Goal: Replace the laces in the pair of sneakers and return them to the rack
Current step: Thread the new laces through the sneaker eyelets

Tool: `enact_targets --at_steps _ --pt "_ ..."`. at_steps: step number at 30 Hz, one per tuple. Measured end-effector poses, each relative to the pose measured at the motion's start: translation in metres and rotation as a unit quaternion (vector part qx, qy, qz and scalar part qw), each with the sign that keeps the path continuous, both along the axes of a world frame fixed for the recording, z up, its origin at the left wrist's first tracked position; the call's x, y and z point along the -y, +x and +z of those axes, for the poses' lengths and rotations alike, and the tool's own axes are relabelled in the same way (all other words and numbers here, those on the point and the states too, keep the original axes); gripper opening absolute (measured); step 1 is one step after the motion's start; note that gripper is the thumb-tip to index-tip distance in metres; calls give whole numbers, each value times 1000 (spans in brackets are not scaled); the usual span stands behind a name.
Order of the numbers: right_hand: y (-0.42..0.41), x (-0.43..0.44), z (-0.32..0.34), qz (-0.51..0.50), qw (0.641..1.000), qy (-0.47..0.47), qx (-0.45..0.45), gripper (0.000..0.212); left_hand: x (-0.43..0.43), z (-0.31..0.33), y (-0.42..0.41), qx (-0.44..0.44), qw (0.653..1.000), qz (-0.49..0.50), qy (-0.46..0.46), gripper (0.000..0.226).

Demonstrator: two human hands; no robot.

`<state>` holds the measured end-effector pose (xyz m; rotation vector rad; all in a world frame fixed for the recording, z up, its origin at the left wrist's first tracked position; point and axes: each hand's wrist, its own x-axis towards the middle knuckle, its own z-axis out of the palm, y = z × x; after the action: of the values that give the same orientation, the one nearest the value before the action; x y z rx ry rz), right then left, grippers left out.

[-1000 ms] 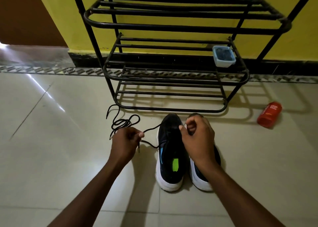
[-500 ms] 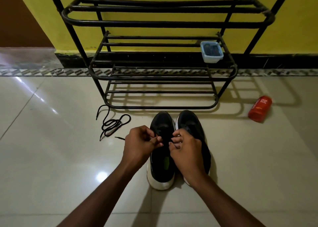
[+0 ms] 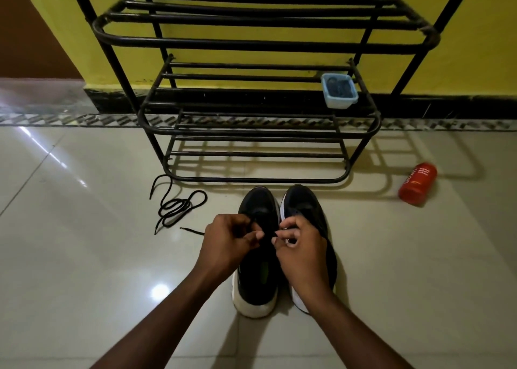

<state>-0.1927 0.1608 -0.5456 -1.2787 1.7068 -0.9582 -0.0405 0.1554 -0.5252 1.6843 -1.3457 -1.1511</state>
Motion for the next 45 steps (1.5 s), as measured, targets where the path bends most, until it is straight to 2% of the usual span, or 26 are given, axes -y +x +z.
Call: enact_targets --at_steps 7,12,22,29,33,40,43,45 --pt "-5 5 -4 -25 993 57 95 27 0 -1 1 17 1000 -25 2 9" --pt "-4 5 -5 -26 993 57 96 29 1 -3 -2 31 999 -25 2 6" --pt "-3 6 -5 -26 996 52 70 32 3 -4 -14 151 987 -58 -27 7" --pt "-3 5 -4 -19 996 53 74 30 3 -6 -15 151 986 -67 -21 10" --pt "-4 5 -1 6 995 49 82 22 2 -7 -17 141 989 -44 -30 11" --pt "-8 20 20 63 998 29 2 23 -7 -8 -18 148 987 -5 -70 9" --pt "-10 25 19 91 995 37 -10 25 -9 -9 -15 121 990 3 -78 11" --pt "-9 24 18 108 993 20 -48 26 -8 -11 -14 109 992 3 -69 12"
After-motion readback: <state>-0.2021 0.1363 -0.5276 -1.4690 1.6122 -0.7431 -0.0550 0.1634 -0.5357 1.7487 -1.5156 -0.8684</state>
